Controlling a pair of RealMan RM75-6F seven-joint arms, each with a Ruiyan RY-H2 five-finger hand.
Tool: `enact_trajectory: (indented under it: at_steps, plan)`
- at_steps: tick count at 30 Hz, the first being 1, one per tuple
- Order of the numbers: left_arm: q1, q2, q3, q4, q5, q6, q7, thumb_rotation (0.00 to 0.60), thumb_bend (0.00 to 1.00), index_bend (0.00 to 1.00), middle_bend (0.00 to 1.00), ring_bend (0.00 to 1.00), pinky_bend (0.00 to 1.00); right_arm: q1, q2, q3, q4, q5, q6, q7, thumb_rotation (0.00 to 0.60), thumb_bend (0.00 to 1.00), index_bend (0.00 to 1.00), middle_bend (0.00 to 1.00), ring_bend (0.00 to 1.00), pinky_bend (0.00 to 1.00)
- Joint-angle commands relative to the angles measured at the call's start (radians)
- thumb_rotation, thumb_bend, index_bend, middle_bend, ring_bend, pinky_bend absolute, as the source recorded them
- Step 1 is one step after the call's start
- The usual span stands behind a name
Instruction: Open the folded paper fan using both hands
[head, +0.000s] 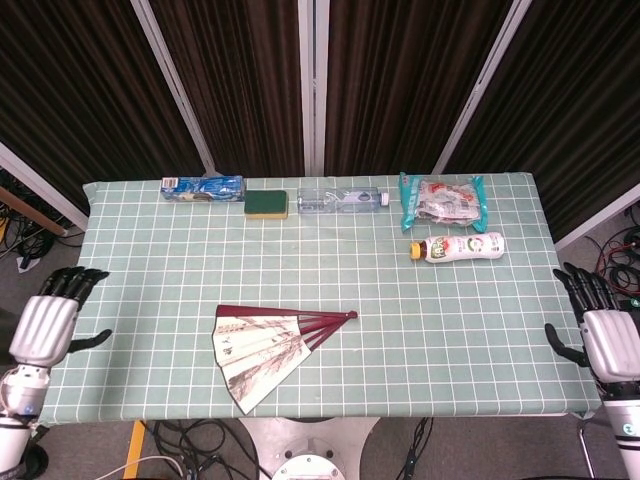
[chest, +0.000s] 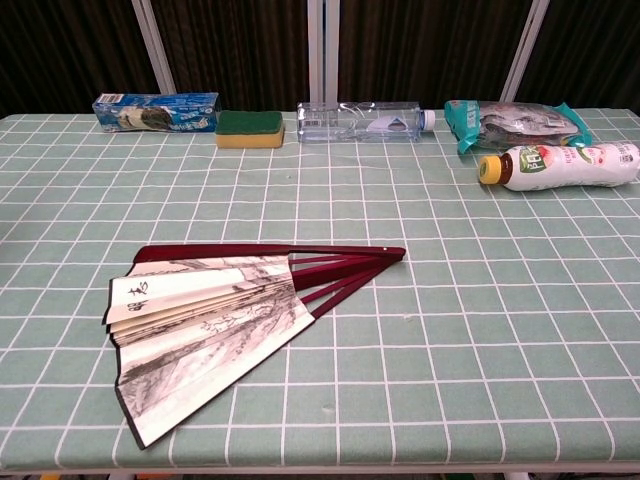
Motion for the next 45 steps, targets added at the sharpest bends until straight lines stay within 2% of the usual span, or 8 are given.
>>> enact_trajectory:
  at_steps: [1, 5, 11, 17, 20, 30, 38, 45]
  plan:
    - [-0.143, 0.044, -0.040, -0.023, 0.056, -0.152, -0.102, 0.600, 0.08, 0.22, 0.26, 0.21, 0.16, 0.007, 0.005, 0.006, -0.003, -0.005, 0.003, 0.001, 0.600, 0.31, 0.07, 0.02, 0.00, 0.00]
    - [-0.291, 0.017, -0.072, -0.018, 0.047, -0.331, -0.154, 0.600, 0.11, 0.24, 0.27, 0.22, 0.16, 0.015, 0.008, 0.007, -0.004, -0.018, 0.002, 0.006, 0.600, 0.31, 0.07, 0.02, 0.00, 0.00]
    - [-0.482, -0.082, -0.103, 0.021, -0.040, -0.585, -0.134, 0.600, 0.14, 0.26, 0.27, 0.22, 0.16, 0.011, 0.017, 0.007, -0.004, -0.011, 0.010, 0.009, 0.600, 0.31, 0.07, 0.02, 0.00, 0.00]
    - [-0.619, -0.211, -0.108, 0.104, -0.163, -0.765, -0.054, 0.600, 0.20, 0.31, 0.30, 0.24, 0.19, 0.008, 0.021, 0.004, 0.001, 0.002, 0.003, 0.012, 0.600, 0.31, 0.07, 0.02, 0.00, 0.00]
    - [-0.668, -0.276, -0.101, 0.158, -0.230, -0.819, -0.003, 0.600, 0.21, 0.32, 0.32, 0.26, 0.22, 0.009, 0.020, 0.004, 0.002, 0.004, 0.002, 0.016, 0.600, 0.31, 0.07, 0.01, 0.00, 0.00]
    - [-0.763, -0.395, -0.061, 0.244, -0.429, -0.864, 0.138, 0.600, 0.22, 0.36, 0.38, 0.33, 0.26, 0.005, 0.026, 0.001, -0.002, 0.015, -0.002, 0.010, 0.600, 0.31, 0.07, 0.01, 0.00, 0.00]
    - [-0.805, -0.457, -0.019, 0.271, -0.570, -0.810, 0.248, 0.600, 0.24, 0.36, 0.41, 0.40, 0.42, 0.004, 0.023, -0.001, 0.001, 0.021, -0.007, 0.013, 0.600, 0.31, 0.07, 0.01, 0.00, 0.00]
    - [-0.848, -0.494, 0.009, 0.288, -0.680, -0.786, 0.329, 0.600, 0.24, 0.36, 0.42, 0.42, 0.46, 0.004, 0.022, -0.003, 0.005, 0.025, -0.013, 0.016, 0.600, 0.31, 0.07, 0.01, 0.00, 0.00]
